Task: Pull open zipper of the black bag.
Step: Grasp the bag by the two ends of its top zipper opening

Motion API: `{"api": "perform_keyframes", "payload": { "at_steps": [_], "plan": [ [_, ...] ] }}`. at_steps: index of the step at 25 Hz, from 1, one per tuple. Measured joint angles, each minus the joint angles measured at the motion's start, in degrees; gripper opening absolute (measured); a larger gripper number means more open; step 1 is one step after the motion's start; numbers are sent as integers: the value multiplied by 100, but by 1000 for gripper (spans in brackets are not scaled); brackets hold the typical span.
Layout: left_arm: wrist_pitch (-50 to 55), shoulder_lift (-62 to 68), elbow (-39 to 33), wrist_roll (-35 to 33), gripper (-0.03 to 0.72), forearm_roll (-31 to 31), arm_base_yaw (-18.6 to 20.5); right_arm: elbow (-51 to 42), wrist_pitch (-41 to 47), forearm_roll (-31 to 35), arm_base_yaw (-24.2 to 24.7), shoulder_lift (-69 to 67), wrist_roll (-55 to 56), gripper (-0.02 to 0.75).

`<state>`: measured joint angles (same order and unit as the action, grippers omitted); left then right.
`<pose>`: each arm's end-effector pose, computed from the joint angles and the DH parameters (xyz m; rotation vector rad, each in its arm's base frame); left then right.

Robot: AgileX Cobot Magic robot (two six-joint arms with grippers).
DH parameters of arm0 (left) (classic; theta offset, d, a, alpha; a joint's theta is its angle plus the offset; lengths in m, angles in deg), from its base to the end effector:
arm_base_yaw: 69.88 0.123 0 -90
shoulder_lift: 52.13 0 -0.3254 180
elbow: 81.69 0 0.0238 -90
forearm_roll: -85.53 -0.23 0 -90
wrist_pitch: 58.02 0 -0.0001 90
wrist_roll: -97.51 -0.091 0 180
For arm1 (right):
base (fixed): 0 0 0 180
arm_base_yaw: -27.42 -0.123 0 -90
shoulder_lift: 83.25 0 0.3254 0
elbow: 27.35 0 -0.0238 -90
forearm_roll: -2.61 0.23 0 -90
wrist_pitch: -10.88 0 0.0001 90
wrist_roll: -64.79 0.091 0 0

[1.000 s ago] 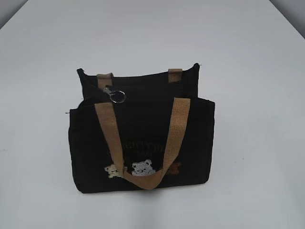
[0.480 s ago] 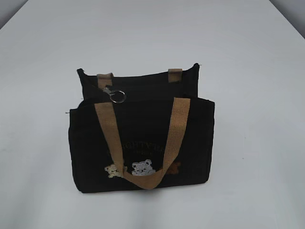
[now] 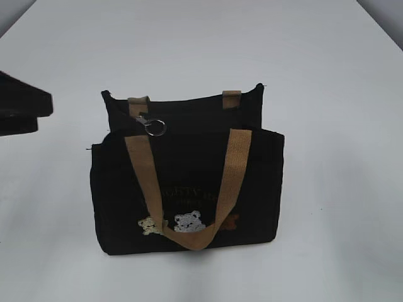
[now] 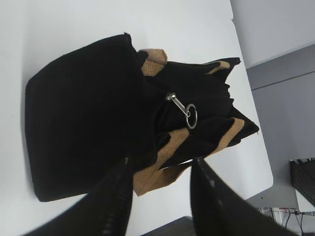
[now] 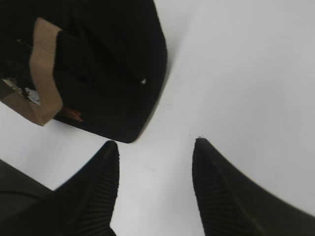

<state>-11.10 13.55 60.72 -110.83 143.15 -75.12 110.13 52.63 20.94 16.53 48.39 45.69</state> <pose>0.1418 -0.0694 0.3410 0.0708 2.3195 -0.9821 0.0760 0.0341 0.3278 -0.4288 2.2464 0.2929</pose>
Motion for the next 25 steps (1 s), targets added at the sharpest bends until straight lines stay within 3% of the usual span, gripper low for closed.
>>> {"api": "perform_keyframes", "payload": {
  "at_steps": [5, 15, 21, 25],
  "plan": [
    [-5, 1407, 670, -64, 413, 20, -307, 834, -23, 656, -492, -1422, -786, 379],
    [-161, 3267, 1566, -69, 407, 219, -626, 2634, -23, 809, -1794, -3476, -1452, 379],
    [-315, 3622, 1933, -69, 289, 316, -733, 3322, -35, 815, -2297, -4370, -1784, 379],
    [-380, 3652, 2045, -199, 87, 311, -887, 3673, -40, 815, -2526, -4857, -1982, 379]
  ]
}}
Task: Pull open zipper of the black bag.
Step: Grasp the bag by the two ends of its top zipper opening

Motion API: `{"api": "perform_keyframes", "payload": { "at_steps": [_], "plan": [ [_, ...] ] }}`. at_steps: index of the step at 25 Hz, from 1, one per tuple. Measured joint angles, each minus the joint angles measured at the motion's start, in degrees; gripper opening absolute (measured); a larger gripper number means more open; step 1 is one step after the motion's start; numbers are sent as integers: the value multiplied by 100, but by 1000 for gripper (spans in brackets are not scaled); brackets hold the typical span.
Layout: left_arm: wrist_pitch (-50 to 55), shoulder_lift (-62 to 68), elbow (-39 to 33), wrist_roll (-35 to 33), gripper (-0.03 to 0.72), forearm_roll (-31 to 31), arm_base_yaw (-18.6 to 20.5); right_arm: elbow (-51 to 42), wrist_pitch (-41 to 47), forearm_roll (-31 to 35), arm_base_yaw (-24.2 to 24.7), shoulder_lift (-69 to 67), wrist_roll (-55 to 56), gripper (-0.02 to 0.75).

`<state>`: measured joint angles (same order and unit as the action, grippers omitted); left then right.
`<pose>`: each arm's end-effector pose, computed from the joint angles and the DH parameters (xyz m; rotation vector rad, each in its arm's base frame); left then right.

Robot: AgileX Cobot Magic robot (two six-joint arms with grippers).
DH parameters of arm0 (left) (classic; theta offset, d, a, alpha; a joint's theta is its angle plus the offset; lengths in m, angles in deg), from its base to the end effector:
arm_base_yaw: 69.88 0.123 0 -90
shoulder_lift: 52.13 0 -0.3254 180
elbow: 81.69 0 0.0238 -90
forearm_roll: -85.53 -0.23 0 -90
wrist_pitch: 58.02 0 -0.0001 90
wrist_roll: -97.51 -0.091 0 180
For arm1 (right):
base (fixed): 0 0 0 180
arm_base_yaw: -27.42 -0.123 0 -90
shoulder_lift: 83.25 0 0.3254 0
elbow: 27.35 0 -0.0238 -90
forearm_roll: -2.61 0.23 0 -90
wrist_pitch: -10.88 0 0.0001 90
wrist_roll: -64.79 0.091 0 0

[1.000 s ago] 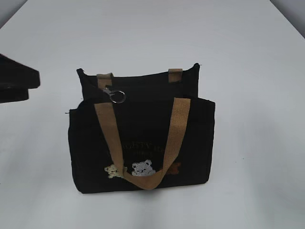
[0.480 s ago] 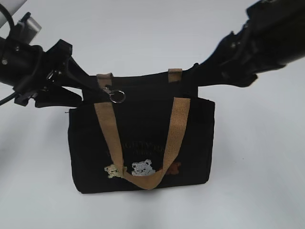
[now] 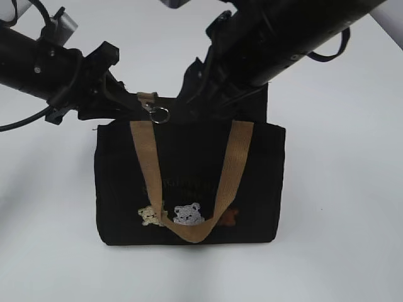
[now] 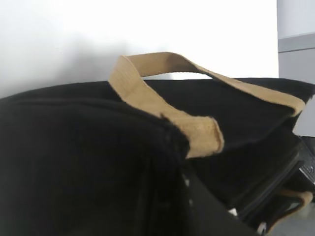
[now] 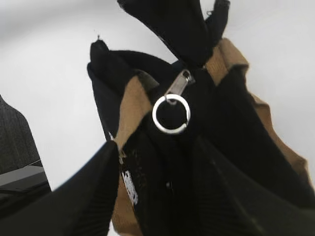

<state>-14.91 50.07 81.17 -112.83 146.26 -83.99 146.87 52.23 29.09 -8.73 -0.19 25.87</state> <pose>0.3008 -0.1316 0.2900 0.0949 2.5551 -1.0564 0.2455 0.2126 0.3510 -1.2484 2.1329 0.5022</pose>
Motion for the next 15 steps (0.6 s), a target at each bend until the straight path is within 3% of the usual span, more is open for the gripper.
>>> {"api": "perform_keyframes", "payload": {
  "at_steps": [3, 15],
  "plan": [
    [125, 11, 117, -101, 20, -39, -69, 212, -6, 0, -139, -283, -69, 379],
    [518, -182, 243, -152, 14, -149, -85, 366, -122, -24, -212, -683, -248, 379]
  ]
}}
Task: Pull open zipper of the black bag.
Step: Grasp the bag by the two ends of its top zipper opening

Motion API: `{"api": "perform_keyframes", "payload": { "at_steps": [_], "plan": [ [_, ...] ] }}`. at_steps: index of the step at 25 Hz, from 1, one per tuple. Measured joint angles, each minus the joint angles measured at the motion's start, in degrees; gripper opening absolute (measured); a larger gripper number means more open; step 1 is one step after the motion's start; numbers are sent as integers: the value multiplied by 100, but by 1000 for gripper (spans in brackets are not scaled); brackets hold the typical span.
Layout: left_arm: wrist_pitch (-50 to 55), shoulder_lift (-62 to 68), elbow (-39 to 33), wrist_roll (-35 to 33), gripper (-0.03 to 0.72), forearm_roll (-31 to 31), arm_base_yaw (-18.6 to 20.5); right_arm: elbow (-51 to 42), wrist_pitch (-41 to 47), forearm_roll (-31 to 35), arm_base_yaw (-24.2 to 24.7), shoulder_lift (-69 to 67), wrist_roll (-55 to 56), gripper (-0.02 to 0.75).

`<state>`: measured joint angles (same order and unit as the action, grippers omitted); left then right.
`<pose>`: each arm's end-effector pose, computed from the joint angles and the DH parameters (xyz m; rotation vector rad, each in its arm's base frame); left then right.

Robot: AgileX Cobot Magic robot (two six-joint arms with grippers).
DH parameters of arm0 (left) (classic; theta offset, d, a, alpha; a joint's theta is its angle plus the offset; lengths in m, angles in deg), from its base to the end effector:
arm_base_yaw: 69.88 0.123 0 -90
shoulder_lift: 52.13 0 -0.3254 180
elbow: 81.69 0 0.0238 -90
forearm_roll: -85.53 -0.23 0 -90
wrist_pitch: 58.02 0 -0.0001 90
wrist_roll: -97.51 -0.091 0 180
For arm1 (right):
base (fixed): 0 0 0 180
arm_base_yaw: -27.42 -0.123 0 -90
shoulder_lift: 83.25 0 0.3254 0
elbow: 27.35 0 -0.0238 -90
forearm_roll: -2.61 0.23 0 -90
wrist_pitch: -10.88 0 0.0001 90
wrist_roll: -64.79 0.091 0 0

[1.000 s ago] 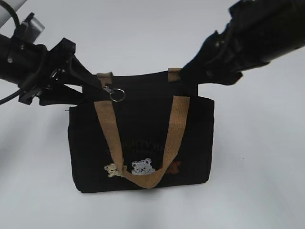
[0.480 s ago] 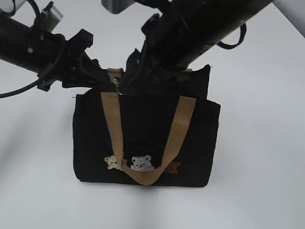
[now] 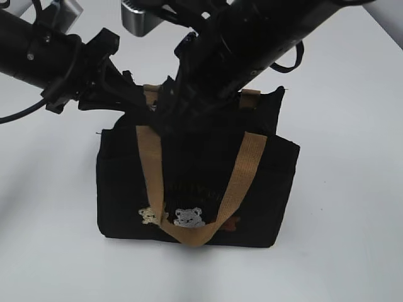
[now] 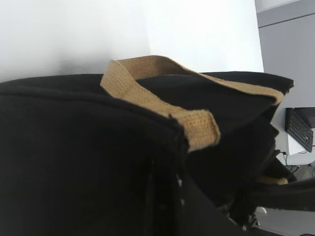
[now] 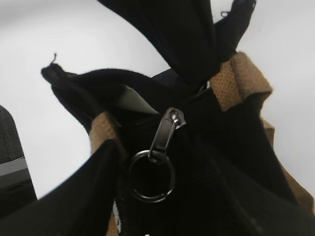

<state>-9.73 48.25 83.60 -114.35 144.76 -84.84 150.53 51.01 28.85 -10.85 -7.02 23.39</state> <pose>0.2912 -0.1383 0.3100 0.2597 2.5294 -1.0980 0.2647 0.2419 0.3293 -1.3395 2.1190 0.4877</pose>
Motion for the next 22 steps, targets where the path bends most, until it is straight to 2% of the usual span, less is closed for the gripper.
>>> {"api": "perform_keyframes", "payload": {
  "at_steps": [3, 5, 8, 14, 16, 17, 22],
  "plan": [
    [6, 0, 0, 0, 13, -29, 0, 5, -73, -32, 0, -102, -7, 379],
    [6, 0, 0, 0, 13, -54, 0, 5, -142, -126, 0, -138, -7, 352],
    [6, -4, 0, 0, 13, -56, 0, 22, -155, -336, 0, -138, -7, 216],
    [51, -6, 0, 0, 12, -72, 0, 52, 68, -433, 0, -126, -12, 195],
    [79, -11, 0, 0, 12, -80, 0, 52, 143, -467, 0, -46, -18, 55],
    [85, -17, 5, 0, 12, -85, 0, 52, 185, -483, 0, 24, -12, 24],
    [157, -68, 28, -8, 11, -9, -7, 45, 350, -794, 0, 429, 170, 1]
  ]
}}
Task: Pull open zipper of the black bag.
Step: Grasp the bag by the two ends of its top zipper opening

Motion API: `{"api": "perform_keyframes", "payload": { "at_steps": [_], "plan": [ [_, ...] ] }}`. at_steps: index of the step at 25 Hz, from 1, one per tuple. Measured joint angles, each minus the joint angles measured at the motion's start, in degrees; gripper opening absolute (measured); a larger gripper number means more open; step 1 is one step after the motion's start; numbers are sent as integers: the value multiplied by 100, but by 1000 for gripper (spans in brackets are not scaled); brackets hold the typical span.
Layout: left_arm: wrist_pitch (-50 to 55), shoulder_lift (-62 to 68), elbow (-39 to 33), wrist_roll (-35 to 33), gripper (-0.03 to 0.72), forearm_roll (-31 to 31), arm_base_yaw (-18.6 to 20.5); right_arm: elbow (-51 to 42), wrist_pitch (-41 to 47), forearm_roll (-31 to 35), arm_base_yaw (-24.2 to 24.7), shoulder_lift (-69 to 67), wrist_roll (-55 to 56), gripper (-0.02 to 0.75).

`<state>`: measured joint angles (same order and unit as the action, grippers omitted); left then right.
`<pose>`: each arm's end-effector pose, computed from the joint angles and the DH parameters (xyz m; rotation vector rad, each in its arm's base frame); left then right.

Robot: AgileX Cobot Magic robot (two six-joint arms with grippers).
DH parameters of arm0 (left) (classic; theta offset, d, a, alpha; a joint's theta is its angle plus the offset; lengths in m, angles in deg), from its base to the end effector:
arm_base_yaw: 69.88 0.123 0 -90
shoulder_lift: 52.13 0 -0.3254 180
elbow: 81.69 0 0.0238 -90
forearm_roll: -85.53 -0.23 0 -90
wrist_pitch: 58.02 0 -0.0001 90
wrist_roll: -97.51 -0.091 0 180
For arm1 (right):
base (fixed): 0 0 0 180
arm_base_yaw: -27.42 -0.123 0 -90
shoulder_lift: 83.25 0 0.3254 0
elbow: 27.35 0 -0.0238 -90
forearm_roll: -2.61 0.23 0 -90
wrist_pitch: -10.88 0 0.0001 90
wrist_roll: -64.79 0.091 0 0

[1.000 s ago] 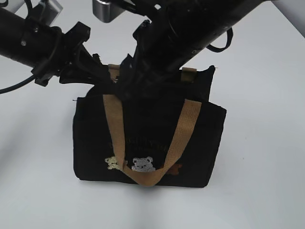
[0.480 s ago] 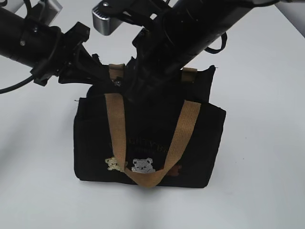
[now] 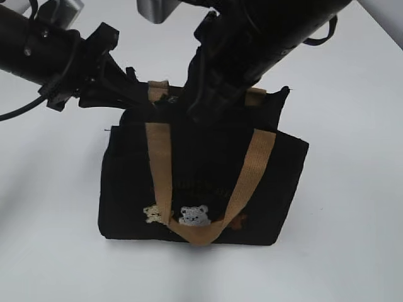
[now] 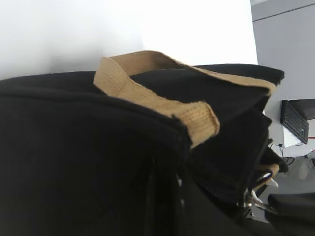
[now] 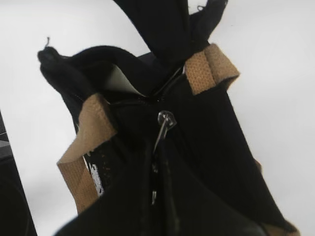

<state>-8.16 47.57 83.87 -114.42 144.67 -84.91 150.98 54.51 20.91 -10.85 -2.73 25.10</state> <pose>0.2871 -0.1390 0.3149 0.2891 2.5263 -1.1170 0.2523 0.2241 0.3515 -1.4131 2.0691 0.3601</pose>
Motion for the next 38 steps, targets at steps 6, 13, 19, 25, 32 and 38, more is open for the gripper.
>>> {"api": "perform_keyframes", "payload": {
  "at_steps": [6, 13, 19, 25, 32, 38],
  "plan": [
    [83, -37, 22, -5, 11, 136, -24, -6, 504, -808, 257, 278, 817, 0],
    [201, -37, 23, -5, 11, -2, -48, -6, 1384, -1078, 1260, 343, 1275, 0],
    [133, -37, 23, -5, 10, -191, 111, -6, 1682, -1152, 2079, 409, 1339, 0],
    [145, -37, 23, -5, 10, -203, 278, -6, 1748, -623, 2454, 409, 1335, 0],
    [186, -296, 23, -16, 190, -484, 291, -6, 2010, -311, 2454, 428, 1751, 260],
    [468, -1327, 23, 260, 439, -1748, 295, -6, 2540, -317, 2458, 819, 2294, 561]
  ]
}}
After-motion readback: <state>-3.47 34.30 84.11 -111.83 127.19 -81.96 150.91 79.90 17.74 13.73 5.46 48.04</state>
